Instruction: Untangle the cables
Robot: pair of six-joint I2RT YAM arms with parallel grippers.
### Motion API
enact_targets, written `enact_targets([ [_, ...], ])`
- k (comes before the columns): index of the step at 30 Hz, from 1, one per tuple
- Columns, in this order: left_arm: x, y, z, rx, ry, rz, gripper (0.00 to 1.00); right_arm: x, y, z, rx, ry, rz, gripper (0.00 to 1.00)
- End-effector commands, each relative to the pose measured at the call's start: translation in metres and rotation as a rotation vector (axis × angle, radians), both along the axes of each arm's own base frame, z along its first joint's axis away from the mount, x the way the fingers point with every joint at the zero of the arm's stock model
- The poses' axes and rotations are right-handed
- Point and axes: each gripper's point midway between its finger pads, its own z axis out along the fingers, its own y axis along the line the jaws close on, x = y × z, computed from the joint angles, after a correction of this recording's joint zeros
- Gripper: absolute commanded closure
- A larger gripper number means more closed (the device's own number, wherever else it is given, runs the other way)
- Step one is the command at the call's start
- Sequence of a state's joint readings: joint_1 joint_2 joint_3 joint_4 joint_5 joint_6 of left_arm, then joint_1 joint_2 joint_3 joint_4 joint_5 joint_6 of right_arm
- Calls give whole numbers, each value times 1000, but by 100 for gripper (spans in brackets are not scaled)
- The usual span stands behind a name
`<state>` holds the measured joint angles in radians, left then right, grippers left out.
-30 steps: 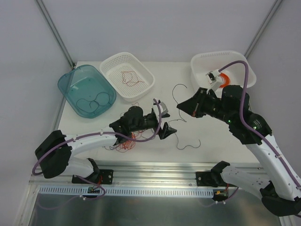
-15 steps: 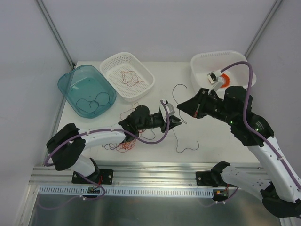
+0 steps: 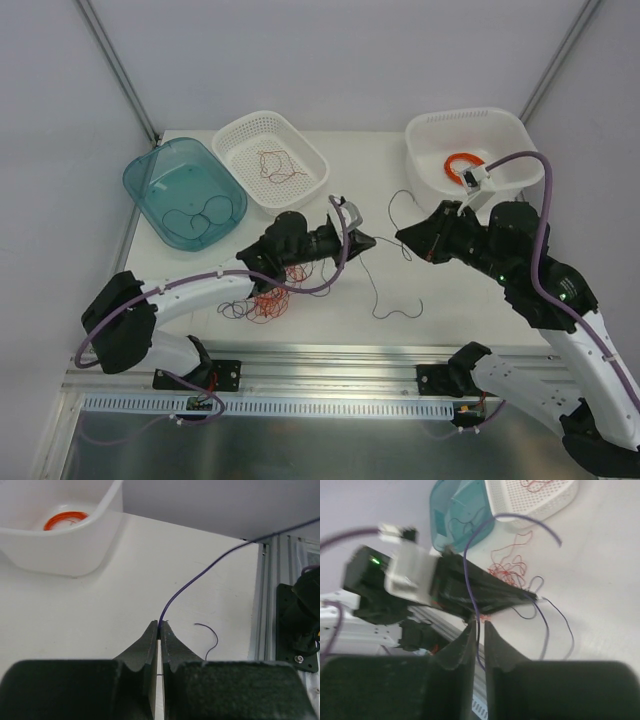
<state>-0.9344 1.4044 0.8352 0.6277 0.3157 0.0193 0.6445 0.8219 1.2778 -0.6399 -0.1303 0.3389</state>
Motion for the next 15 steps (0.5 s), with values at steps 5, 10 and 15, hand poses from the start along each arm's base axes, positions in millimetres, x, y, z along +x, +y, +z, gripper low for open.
enact_targets([
  [5,47,48,104,-53,-57,188,100,-5,-36,-30,-125,-48,-92,51],
  [10,80,86,144,-27,-78,311,100,-15,-45,-36,-137,-88,-84,23],
  [15,106,123,205,-64,-137,423,100,-14,-54,-40,-167,-120,-108,6],
])
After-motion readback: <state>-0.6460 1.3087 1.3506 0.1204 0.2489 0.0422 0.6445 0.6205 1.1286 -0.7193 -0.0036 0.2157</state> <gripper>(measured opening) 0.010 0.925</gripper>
